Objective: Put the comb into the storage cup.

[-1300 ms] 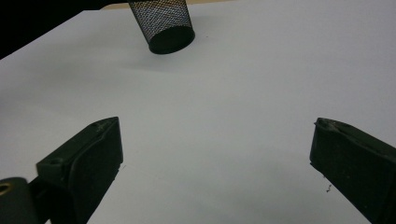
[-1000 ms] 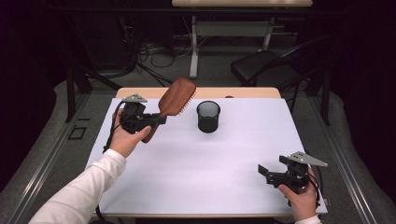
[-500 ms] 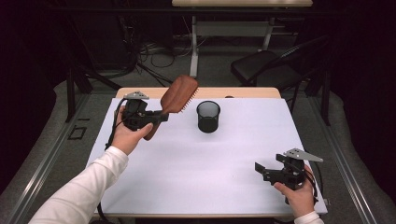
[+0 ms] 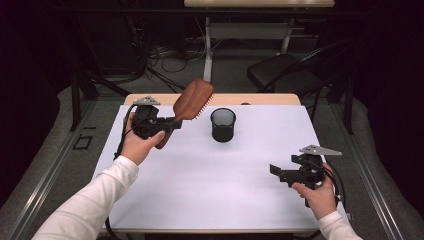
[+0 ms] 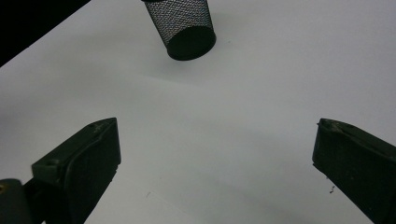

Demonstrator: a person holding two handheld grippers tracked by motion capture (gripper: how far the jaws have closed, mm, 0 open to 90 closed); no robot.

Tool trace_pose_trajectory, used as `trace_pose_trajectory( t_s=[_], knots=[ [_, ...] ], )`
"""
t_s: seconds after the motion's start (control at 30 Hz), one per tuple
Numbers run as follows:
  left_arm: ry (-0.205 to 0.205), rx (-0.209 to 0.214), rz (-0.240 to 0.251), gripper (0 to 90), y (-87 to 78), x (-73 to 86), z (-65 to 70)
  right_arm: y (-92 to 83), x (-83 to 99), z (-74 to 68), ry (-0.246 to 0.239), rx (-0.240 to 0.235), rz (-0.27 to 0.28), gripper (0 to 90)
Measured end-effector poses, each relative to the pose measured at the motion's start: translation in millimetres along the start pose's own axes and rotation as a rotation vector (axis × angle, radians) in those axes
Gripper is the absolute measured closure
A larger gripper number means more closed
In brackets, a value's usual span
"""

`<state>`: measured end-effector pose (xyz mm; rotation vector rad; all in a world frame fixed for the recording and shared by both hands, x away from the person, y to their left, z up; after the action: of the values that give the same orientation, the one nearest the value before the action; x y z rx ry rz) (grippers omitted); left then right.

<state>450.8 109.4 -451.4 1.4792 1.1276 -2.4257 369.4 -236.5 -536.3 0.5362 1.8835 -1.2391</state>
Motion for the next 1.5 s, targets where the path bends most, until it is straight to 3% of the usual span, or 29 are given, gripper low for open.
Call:
trace_pose_trajectory(
  t_s=[0.27,0.53,0.77,1.07,1.5],
  knots=[
    [0.004,0.005,0.005,72.3,-1.0,-3.3,1.0,1.8,-27.2,-2.9,0.015,-0.027,-0.022,0.9],
    [0.005,0.01,0.0,72.3,2.7,-2.7,2.8,5.7,-37.5,-0.2,0.041,-0.032,-0.029,1.7],
    [0.001,0.017,0.002,72.3,5.6,-3.6,3.8,11.5,-42.9,-3.0,0.02,-0.035,-0.059,2.3],
    [0.004,0.025,0.003,72.2,7.3,-9.0,7.5,20.2,-58.7,-8.1,0.035,-0.044,-0.08,3.5],
    [0.021,0.04,0.012,72.2,15.7,-14.6,14.5,31.0,-93.2,-20.4,-0.025,-0.024,-0.103,3.8]
  ],
)
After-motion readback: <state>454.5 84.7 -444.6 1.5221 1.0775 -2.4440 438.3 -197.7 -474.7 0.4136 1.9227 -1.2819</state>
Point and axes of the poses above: each handheld gripper's, and its own axes: y roughly forward along the jaws, x roughly out of its underside, z roughly to its right, the point moved 9 cm from there along y, roughly forward along the jaws, and after that the axes turned 5 degrees about x, right-handed, at the moved point
